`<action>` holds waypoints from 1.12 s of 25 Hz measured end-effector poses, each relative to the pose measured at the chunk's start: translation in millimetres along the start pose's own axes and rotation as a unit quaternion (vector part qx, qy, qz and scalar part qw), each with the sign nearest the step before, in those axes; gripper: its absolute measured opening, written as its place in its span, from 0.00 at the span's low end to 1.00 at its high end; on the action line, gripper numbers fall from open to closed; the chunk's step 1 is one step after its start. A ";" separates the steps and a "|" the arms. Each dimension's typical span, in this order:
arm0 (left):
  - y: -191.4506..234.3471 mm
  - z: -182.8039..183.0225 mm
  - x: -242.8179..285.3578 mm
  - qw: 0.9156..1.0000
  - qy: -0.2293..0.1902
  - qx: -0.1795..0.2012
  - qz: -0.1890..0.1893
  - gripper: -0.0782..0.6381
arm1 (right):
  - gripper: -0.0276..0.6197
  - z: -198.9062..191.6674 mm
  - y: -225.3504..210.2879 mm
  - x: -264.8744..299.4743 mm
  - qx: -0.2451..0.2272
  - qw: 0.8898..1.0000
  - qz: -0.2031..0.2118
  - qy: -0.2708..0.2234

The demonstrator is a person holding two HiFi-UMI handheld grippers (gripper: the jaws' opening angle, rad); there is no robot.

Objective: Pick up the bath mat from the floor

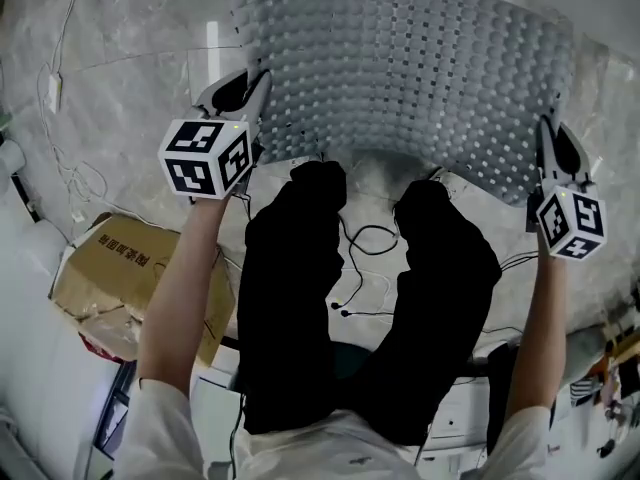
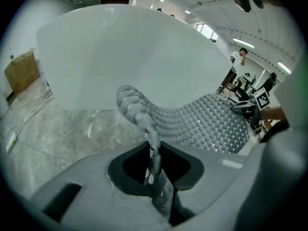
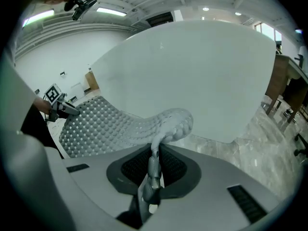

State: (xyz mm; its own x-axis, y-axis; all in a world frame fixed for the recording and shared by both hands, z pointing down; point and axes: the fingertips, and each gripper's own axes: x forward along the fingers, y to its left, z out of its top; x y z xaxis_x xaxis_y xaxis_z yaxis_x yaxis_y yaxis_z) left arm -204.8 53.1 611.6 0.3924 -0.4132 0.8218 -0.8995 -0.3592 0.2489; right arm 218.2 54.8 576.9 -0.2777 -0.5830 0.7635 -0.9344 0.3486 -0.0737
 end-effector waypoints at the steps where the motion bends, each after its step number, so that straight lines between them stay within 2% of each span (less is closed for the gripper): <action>1: -3.1 7.4 -19.3 1.000 0.001 -0.003 0.001 0.20 | 0.12 12.0 2.7 -16.8 0.002 1.000 0.001 0.001; 7: -39.8 76.4 -130.7 1.000 -0.006 0.001 -0.001 0.20 | 0.12 94.9 14.0 -127.2 0.006 1.000 0.005 -0.004; 13: -85.2 157.8 -214.7 0.999 -0.032 0.017 -0.005 0.20 | 0.12 171.6 14.7 -217.3 0.019 1.000 0.001 -0.024; 20: -108.7 272.8 -301.4 0.995 -0.095 0.043 0.007 0.20 | 0.12 272.4 -9.5 -308.1 0.031 0.995 -0.030 -0.093; 23: -119.8 309.8 -344.4 0.992 -0.114 0.058 0.010 0.20 | 0.12 306.2 -9.9 -348.3 0.036 0.992 -0.038 -0.117; 28: -133.9 387.8 -412.1 0.981 -0.178 0.082 0.017 0.20 | 0.12 380.6 -5.9 -403.2 0.045 0.980 -0.050 -0.188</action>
State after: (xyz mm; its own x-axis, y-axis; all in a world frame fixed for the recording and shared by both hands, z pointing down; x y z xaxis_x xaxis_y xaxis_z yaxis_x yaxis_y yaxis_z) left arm -171.5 -53.0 40.8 0.4318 -0.6818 0.5905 -0.8812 -0.4584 0.1151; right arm 250.7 8.5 25.4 -0.2304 -0.8459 0.4810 -0.9723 0.2199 -0.0790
